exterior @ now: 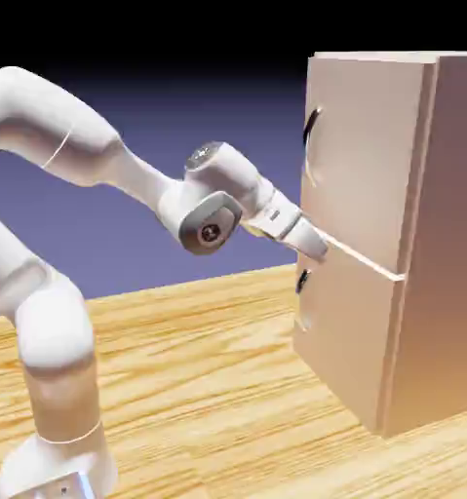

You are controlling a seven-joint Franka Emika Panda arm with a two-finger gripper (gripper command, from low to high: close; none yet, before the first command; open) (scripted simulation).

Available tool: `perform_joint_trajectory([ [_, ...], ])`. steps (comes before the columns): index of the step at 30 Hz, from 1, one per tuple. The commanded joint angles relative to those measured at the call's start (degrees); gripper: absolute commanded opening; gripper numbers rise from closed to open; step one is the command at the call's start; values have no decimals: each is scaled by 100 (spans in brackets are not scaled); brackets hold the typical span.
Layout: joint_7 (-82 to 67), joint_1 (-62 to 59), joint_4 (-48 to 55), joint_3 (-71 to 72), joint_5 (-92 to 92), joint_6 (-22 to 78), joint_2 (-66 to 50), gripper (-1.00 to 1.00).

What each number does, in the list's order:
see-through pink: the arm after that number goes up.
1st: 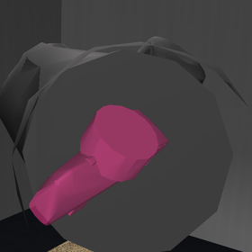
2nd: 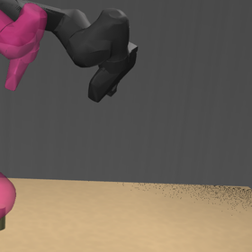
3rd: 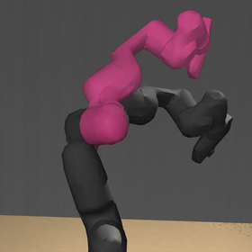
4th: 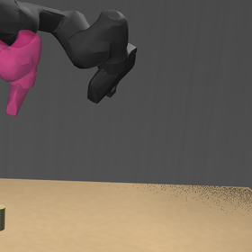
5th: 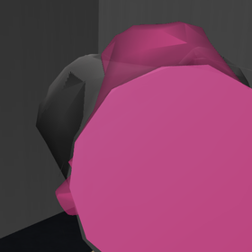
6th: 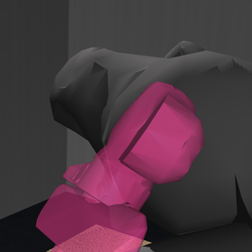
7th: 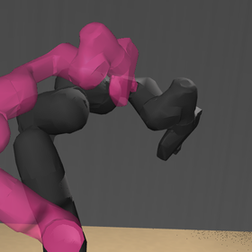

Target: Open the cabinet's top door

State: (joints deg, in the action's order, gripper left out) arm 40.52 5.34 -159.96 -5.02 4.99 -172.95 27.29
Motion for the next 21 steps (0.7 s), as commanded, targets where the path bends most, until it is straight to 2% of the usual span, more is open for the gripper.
perform_joint_trajectory([
  [1, -111, 118, 86, -201, 54, -8, -91, 0],
  [21, -2316, 2749, 1734, -4357, 1591, -33, -2318, 0],
])
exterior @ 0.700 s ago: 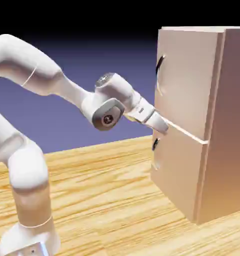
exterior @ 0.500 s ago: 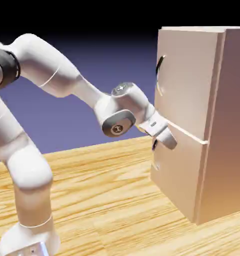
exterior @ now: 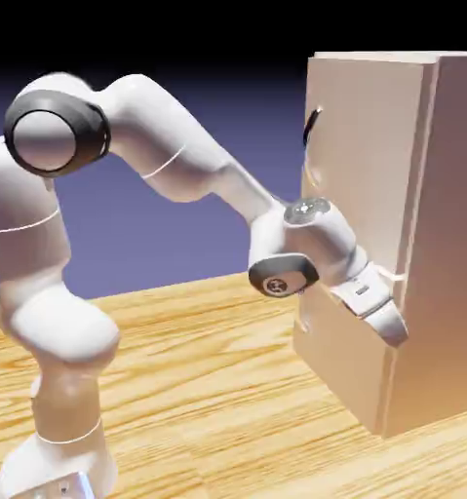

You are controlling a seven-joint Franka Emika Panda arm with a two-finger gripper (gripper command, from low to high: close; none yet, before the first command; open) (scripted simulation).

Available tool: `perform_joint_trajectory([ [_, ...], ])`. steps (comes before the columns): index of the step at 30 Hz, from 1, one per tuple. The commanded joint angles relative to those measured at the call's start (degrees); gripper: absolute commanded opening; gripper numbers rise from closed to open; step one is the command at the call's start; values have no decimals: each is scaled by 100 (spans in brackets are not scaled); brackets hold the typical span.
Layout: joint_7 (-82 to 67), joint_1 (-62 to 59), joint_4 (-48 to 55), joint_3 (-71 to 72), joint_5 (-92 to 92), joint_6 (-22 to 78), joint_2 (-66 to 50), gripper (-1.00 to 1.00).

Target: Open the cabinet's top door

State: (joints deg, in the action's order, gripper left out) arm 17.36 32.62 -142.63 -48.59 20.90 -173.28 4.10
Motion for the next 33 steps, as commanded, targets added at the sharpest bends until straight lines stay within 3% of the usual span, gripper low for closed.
perform_joint_trajectory([
  [1, -110, 153, 83, -208, 77, -1, -111, 0],
  [23, -2535, 3044, 1896, -4777, 1762, -30, -2556, 0],
  [33, -3319, 4971, 2753, -6854, 2886, 15, -4121, 0],
])
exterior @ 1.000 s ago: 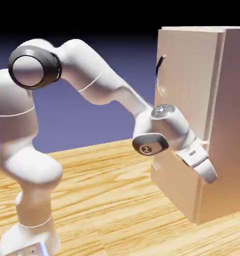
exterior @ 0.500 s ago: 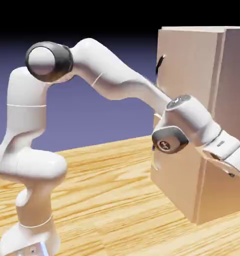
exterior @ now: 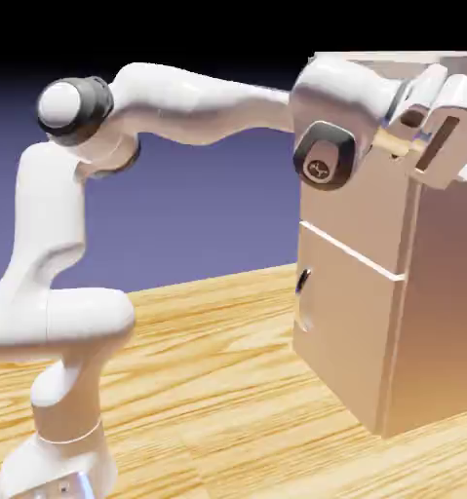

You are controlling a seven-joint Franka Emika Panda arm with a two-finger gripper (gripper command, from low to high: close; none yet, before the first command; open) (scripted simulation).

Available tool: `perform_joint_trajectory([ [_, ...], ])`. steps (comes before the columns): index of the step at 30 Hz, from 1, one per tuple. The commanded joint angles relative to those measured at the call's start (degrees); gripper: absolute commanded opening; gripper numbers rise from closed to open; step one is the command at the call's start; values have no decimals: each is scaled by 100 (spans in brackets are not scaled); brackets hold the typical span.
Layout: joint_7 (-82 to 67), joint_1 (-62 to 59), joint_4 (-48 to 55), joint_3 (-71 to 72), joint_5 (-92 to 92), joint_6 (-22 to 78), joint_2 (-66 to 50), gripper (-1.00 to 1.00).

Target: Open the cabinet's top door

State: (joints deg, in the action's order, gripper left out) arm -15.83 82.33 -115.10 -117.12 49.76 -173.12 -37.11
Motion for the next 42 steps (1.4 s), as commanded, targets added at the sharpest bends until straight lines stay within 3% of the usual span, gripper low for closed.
perform_joint_trajectory([
  [1, -78, 193, 86, -208, 113, 5, -157, 0],
  [5, -256, 979, 367, -889, 588, 41, -795, 0],
  [14, 856, 2700, 178, -628, 1996, 394, -2332, 0],
  [36, 1708, 2945, -2582, 320, 7475, 2708, -6176, 0],
  [42, 1531, 2219, -1873, 291, 8067, 2783, -6175, 0],
])
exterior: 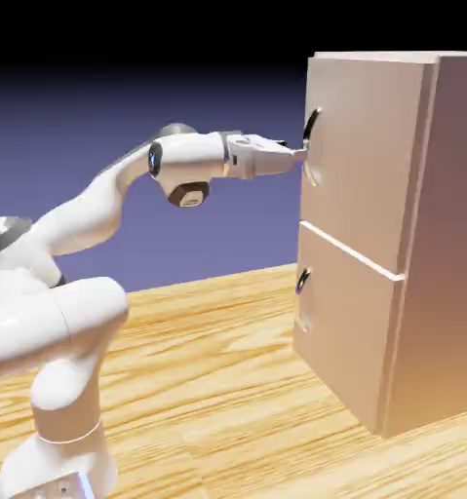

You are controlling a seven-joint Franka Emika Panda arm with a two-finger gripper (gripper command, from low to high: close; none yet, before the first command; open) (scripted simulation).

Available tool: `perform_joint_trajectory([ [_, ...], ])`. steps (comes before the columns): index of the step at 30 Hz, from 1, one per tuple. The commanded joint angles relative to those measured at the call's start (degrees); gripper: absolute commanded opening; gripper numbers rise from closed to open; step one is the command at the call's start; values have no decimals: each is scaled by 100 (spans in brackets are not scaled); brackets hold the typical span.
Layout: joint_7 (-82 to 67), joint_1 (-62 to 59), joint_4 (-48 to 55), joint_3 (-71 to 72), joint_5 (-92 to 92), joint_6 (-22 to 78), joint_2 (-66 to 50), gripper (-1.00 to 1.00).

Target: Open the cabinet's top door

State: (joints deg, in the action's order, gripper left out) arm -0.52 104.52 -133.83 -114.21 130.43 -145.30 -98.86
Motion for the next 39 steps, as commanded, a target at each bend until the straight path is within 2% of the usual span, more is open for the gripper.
perform_joint_trajectory([
  [1, -2, -16, 13, 2, 8, 1, 3, 0],
  [2, -2, -16, 13, 2, 8, 1, 3, -100],
  [3, -2, -16, 13, 2, 8, 1, 3, -100],
  [12, -1691, 1023, -1805, -768, 860, 2138, -16, -100],
  [22, -2975, 1282, -3081, -2173, 302, 4630, 522, -100],
  [31, -4057, 670, -3347, -3587, -979, 6873, 1608, -100],
  [39, -5257, -112, -2876, -4430, -2485, 8677, 3206, -100],
])
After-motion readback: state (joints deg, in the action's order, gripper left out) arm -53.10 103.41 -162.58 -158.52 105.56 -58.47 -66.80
